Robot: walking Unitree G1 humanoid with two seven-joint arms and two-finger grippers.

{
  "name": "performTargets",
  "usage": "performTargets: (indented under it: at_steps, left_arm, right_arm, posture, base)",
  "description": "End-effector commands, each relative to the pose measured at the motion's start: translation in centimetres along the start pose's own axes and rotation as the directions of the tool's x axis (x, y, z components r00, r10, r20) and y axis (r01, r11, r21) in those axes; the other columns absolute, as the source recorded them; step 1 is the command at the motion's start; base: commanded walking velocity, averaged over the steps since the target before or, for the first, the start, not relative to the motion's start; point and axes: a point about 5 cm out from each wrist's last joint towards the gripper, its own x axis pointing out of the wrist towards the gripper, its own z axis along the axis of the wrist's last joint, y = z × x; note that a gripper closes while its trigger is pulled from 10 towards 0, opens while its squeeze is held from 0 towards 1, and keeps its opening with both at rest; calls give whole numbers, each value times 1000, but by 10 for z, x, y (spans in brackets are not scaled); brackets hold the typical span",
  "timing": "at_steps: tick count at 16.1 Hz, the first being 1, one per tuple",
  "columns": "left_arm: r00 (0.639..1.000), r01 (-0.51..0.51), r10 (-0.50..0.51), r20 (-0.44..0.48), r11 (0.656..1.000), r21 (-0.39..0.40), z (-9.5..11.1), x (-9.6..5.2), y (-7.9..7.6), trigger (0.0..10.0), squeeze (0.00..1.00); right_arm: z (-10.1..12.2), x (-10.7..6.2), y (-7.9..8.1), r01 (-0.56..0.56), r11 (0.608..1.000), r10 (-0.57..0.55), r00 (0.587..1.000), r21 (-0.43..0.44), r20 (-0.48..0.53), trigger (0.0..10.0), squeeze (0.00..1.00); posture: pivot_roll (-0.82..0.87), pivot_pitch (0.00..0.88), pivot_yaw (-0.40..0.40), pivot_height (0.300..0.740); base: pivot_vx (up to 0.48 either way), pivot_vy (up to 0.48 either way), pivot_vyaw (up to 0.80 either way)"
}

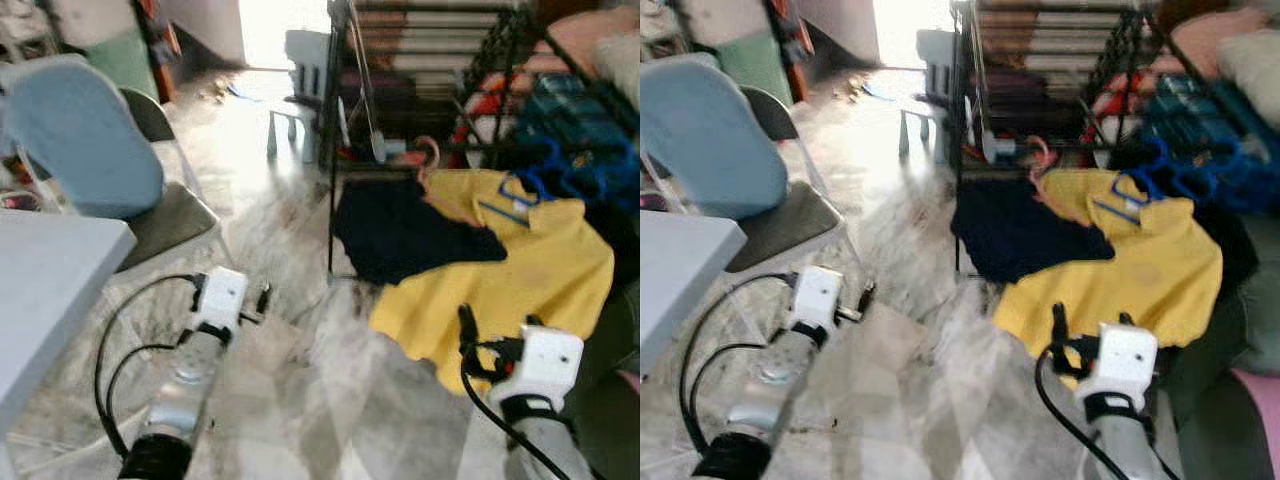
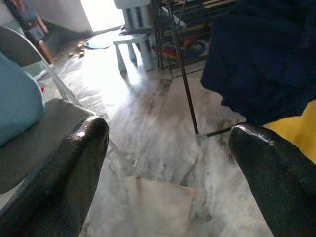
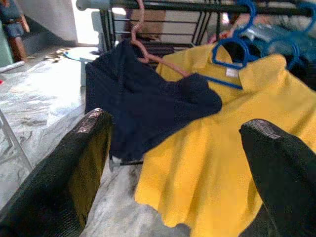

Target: Hang hanger

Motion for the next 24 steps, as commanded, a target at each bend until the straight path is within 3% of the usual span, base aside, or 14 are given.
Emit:
performTargets:
  at_steps: [1,5,8,10,11,13,17,19,21,24]
  left_arm:
    - [1000,-17,17,-12,1000,5,-1,-2,7,10000,0]
    - [1000,-21,21,-12,1000,8,-1,-2,6,10000,0]
    - [996,-87,88,-33,996,27,-3,-2,14,10000,0]
    - [1000,-21,22,-21,998,65,0,0,17,10000,0]
    - [997,75,-75,1,995,60,4,4,19,10000,0]
    - [991,136,-136,-3,991,19,14,9,32,10000,0]
    - [982,191,-190,16,981,-31,9,-9,15,10000,0]
    - [971,237,-236,46,971,-24,4,-18,-2,10000,0]
    - [961,273,-271,52,961,-42,6,-19,-6,10000,0]
    - [958,280,-279,75,960,-11,10,-16,-3,10000,0]
  right_arm:
    - [3,1,3,-11,1000,11,1000,11,8,10000,0]
    - [3,0,3,-17,1000,17,1000,12,7,10000,0]
    - [3,-2,4,-49,999,49,999,13,3,10000,0]
    - [4,-2,1,-57,998,57,998,18,5,10000,0]
    - [4,1,-2,-55,999,54,998,4,6,10000,0]
    - [5,6,-7,-43,999,43,999,-33,6,10000,0]
    - [9,6,-13,-8,999,8,1000,-32,27,10000,0]
    - [11,2,-16,59,998,-59,998,-17,39,10000,0]
    - [12,2,-20,102,995,-102,994,4,41,10000,0]
    - [14,-4,-30,209,978,-210,977,21,45,10000,0]
  posture:
    - [-10,0,-41,740]
    - [-12,0,-41,740]
    - [-3,0,-49,740]
    - [11,0,-67,740]
    - [21,0,-72,740]
    - [40,0,-76,740]
    - [34,0,-62,740]
    - [19,0,-63,740]
    - [17,0,-57,740]
    - [-3,0,-22,740]
  base:
    - [0,-300,0]
    - [0,-301,0]
    - [0,-289,0]
    - [0,0,0]
    - [0,0,0]
    - [0,0,0]
    - [0,0,0]
    - [0,0,0]
    - [0,0,0]
    - [0,0,0]
